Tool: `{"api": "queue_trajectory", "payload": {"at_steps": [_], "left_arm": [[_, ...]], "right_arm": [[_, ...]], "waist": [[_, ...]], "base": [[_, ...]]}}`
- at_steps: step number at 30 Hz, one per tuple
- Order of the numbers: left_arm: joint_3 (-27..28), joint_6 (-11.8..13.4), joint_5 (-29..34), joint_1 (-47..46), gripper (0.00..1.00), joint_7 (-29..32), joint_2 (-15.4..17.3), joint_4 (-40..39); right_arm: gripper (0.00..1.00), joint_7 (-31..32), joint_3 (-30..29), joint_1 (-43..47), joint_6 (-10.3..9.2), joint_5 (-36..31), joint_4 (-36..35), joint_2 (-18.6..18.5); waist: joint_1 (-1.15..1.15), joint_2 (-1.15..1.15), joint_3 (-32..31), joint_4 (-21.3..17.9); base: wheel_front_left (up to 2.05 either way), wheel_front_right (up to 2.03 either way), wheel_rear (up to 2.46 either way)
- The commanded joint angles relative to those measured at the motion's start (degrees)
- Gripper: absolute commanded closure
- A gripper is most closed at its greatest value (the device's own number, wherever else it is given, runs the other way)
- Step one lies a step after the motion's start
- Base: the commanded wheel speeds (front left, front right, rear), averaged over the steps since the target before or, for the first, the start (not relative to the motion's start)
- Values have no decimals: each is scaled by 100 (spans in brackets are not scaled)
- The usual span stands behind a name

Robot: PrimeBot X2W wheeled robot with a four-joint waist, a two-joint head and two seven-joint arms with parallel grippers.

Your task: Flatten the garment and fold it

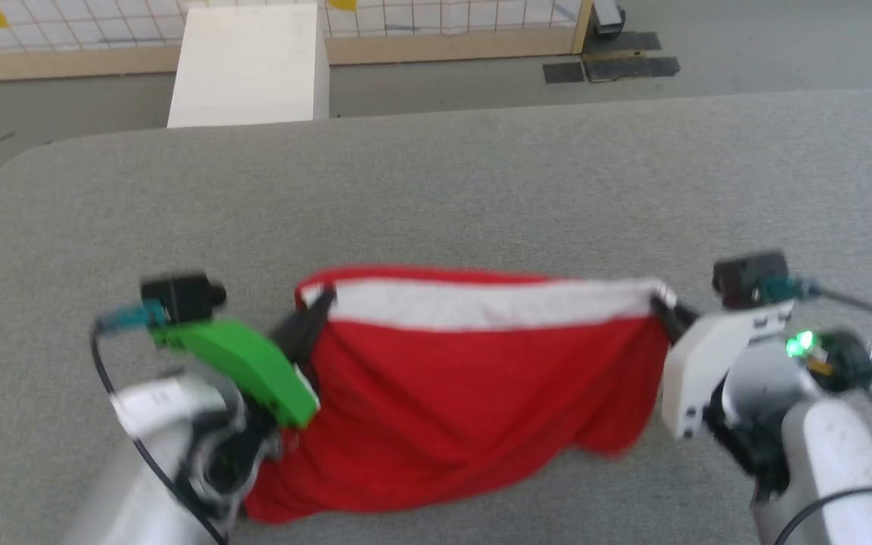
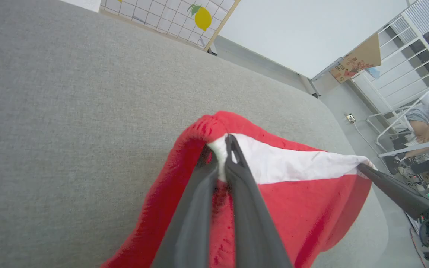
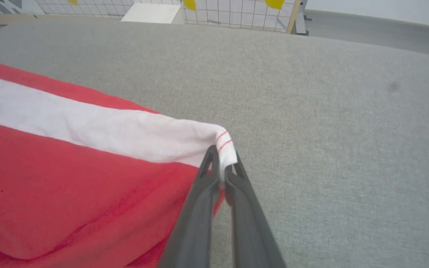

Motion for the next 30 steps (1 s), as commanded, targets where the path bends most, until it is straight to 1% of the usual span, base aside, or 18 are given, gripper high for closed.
{"api": "queue_trajectory", "payload": {"at_steps": [1,3,5,8,11,13,15,19,21,25,28,30], "left_arm": [[97,-100,-161,-341,100,96,29,-43],[195,-145,-317,-729,100,275,40,-47],[279,-122,-431,-1174,100,454,30,-14],[416,-1,-459,-1978,100,627,16,109],[531,106,-344,-2799,100,611,-15,329],[593,130,-232,-3369,100,525,-45,496],[637,99,-31,-3926,100,324,-43,665],[811,73,265,-4887,100,-291,-176,998],[911,27,356,-5290,100,-638,-261,1147],[1029,-249,447,-5832,100,-1214,-351,1459],[1034,-446,390,-5881,100,-1401,-435,1735],[957,-550,343,-5701,100,-1365,-459,1913]], "right_arm": [[100,61,12,-295,-9,-44,-83,-79],[100,178,35,-630,-9,1,-121,-193],[100,284,45,-1017,-9,70,-100,-324],[100,346,21,-1750,-9,148,45,-486],[100,267,-23,-2516,-9,182,250,-543],[100,137,-57,-3079,-9,159,420,-560],[100,-99,-130,-3640,-9,74,582,-559],[100,-729,-342,-4636,-9,-200,896,-516],[100,-1101,-440,-5085,-9,-368,1029,-487],[100,-1862,-507,-5760,-9,-671,1327,-474],[100,-2140,-398,-5901,-9,-731,1649,-512],[100,-2231,-243,-5799,-9,-659,1846,-568]], "waist": [[0,0,-52,-80],[0,0,2,-110],[0,0,119,-134],[0,0,412,-187],[0,0,750,-236],[0,0,996,-278],[0,0,1223,-313],[0,0,1621,-338],[0,0,1786,-345],[0,0,1978,-332],[0,0,2017,-288],[0,0,2016,-256]], "base": [[0,0,0],[0,0,0],[0,0,0],[0,0,0],[0,0,0],[0,0,0],[0,0,0],[0,0,0],[0,0,0],[0,0,0],[0,0,0],[0,0,0]]}}
